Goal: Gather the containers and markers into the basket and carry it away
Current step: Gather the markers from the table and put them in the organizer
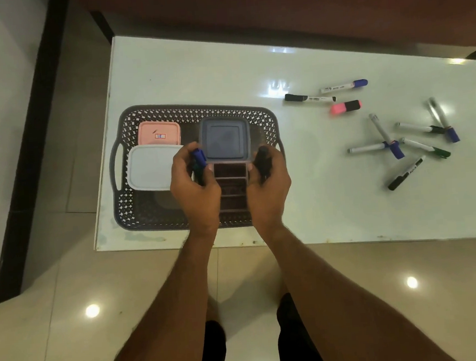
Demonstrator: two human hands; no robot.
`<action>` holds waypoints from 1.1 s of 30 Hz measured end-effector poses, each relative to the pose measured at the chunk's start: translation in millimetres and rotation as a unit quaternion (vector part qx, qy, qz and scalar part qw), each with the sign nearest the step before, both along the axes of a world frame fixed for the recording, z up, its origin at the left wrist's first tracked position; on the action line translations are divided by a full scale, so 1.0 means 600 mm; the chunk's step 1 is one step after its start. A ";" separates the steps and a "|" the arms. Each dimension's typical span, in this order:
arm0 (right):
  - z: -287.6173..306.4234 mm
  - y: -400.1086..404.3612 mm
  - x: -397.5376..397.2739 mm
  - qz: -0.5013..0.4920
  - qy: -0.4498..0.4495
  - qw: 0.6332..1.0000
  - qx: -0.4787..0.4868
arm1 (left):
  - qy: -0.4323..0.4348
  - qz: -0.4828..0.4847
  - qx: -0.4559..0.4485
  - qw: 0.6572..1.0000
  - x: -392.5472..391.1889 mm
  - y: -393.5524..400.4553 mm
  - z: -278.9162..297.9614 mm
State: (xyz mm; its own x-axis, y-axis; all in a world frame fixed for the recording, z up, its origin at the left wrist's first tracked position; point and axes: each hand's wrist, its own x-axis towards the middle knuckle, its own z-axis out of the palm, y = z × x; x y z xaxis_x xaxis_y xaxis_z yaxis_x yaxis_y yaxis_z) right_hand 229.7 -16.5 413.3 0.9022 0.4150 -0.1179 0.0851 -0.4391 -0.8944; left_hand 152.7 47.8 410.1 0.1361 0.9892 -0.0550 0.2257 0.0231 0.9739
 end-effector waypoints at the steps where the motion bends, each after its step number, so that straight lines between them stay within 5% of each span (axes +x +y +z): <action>1: 0.002 -0.001 0.000 0.009 0.001 1.000 0.004 | 0.006 0.012 0.010 1.000 0.001 -0.002 0.003; 10: 0.051 -0.028 0.056 0.059 -0.037 0.993 0.092 | 0.049 0.100 0.158 0.981 0.056 -0.023 0.062; 20: 0.087 -0.126 0.246 -0.005 -0.155 0.986 0.052 | 0.004 -0.018 0.190 0.982 0.267 -0.104 0.140; 33: -0.019 -0.335 0.476 -0.157 -0.131 0.977 -0.060 | 0.179 -0.222 0.157 0.946 0.495 -0.277 -0.012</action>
